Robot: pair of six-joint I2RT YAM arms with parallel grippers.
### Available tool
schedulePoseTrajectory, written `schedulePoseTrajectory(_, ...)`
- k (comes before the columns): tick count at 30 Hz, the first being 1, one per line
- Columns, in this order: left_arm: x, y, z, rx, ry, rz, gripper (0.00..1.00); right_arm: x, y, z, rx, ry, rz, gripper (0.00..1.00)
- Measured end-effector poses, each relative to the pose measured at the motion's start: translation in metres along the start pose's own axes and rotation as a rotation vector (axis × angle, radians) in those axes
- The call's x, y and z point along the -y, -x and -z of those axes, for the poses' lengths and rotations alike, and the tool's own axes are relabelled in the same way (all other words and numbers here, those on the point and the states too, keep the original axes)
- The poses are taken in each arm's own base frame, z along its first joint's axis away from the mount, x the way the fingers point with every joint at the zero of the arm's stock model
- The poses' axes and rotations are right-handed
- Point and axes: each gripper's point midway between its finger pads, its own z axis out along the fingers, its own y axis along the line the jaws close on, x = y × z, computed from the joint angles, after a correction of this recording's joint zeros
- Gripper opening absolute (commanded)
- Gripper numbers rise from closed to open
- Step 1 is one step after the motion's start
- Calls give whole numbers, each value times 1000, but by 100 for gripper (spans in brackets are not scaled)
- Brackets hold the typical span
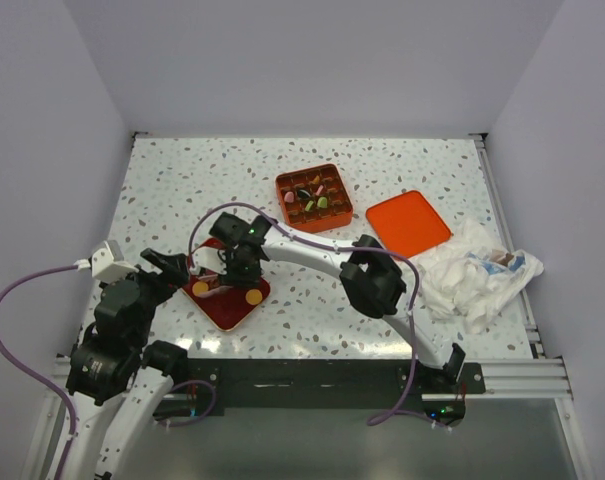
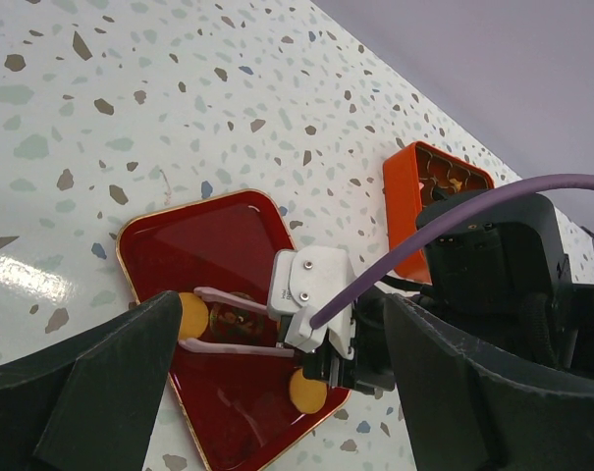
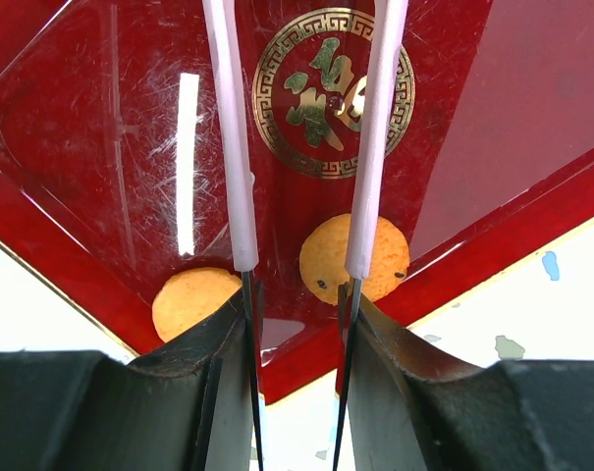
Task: Pack the cookies
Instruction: Pick up the fake cookies from the plate.
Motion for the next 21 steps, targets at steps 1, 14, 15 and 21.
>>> schedulePoseTrajectory(1,0,0,0,0,0,0,89,0,0,0,0,-1,0,17)
schedulePoseTrajectory(14,0,2,3,10,-9,6,89,9,-20,42,12,-24,-24,8)
schedulePoseTrajectory(15,0,2,3,11,-10,7,89,13,-21,52,24,-33,-29,8)
schedulePoseTrajectory(21,0,2,3,12,-11,7,89,50,-34,114,81,-126,-79,7)
